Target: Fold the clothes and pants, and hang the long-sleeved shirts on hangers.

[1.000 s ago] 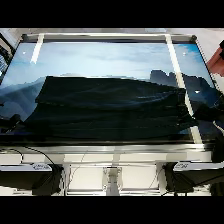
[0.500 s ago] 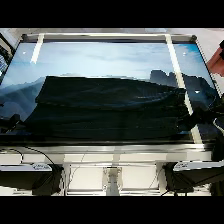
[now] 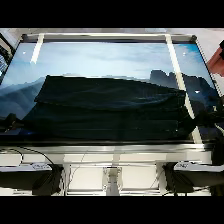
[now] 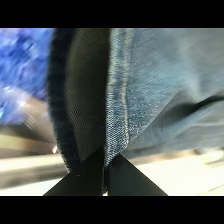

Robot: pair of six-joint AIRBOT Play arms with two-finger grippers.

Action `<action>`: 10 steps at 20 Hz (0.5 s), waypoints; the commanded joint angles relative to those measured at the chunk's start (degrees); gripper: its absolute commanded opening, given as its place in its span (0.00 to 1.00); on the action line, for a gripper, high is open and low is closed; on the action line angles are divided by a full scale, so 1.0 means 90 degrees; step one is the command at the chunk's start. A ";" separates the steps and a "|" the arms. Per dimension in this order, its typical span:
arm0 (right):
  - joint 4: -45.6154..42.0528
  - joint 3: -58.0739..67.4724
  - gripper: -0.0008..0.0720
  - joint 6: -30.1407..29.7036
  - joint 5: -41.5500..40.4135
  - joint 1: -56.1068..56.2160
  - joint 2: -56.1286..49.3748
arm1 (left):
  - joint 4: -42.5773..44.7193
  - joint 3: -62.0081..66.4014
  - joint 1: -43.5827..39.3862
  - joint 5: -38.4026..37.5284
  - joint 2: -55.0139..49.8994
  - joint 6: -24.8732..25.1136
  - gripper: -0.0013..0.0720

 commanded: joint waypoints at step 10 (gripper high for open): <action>0.1205 -0.0017 0.05 -0.0355 -0.0610 -0.2302 0.0996 | -0.3740 0.0005 0.1923 -0.0454 0.0240 0.0641 0.05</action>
